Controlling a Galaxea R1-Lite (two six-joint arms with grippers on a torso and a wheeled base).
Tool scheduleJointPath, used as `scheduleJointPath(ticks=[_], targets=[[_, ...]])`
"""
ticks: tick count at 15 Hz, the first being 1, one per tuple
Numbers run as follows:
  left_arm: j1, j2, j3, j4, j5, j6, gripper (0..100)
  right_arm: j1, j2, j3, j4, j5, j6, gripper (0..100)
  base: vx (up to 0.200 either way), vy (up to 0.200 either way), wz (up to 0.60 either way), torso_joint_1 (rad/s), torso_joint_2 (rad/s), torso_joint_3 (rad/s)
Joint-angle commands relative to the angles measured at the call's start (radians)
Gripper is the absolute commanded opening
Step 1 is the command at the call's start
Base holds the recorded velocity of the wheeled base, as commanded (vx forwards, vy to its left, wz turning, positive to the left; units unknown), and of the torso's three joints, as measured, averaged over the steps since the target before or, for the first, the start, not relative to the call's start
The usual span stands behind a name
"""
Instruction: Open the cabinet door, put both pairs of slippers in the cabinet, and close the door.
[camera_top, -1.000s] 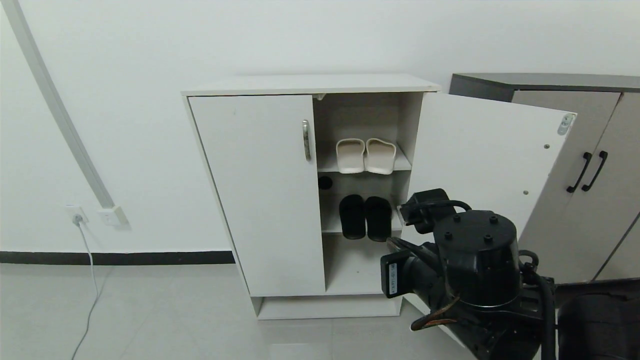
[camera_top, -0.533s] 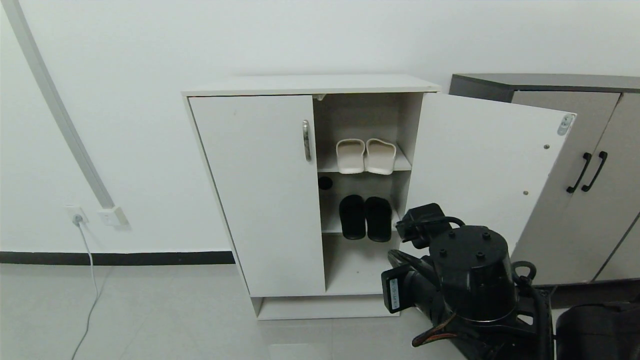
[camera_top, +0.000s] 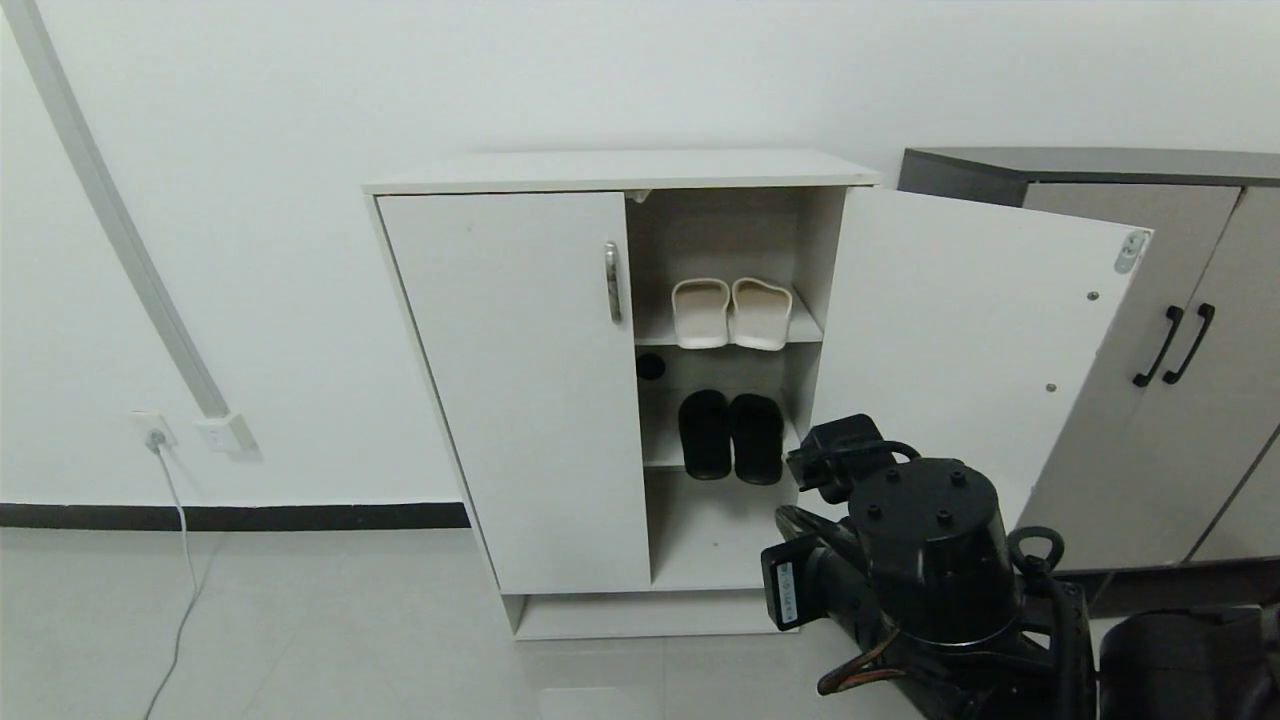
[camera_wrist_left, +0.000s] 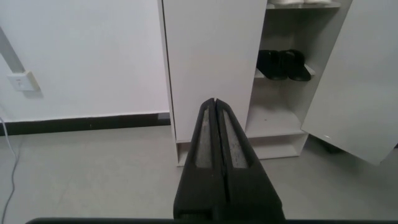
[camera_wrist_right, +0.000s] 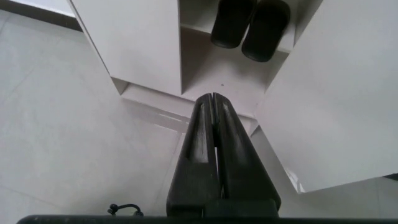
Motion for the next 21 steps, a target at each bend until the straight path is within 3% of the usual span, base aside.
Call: scheduleJointPath(ticks=[1,9,21], targets=[[0.000,0.000,0.000,0.000,0.000,0.000,0,0.001,0.004,0.001,-0.001,-0.001,0.000,0,0.000,0.000,0.00,0.027,-0.27,-0.246],[0.000,0.000,0.000,0.000,0.000,0.001,0,0.001,0.006,0.006,-0.001,-0.002,-0.001,0,0.000,0.000,0.00,0.084,-0.42,-0.342],[0.000,0.000,0.000,0.000,0.000,0.000,0,0.001,0.007,0.020,-0.001,-0.001,-0.007,0,0.000,0.000,0.00,0.170,-0.49,-0.321]])
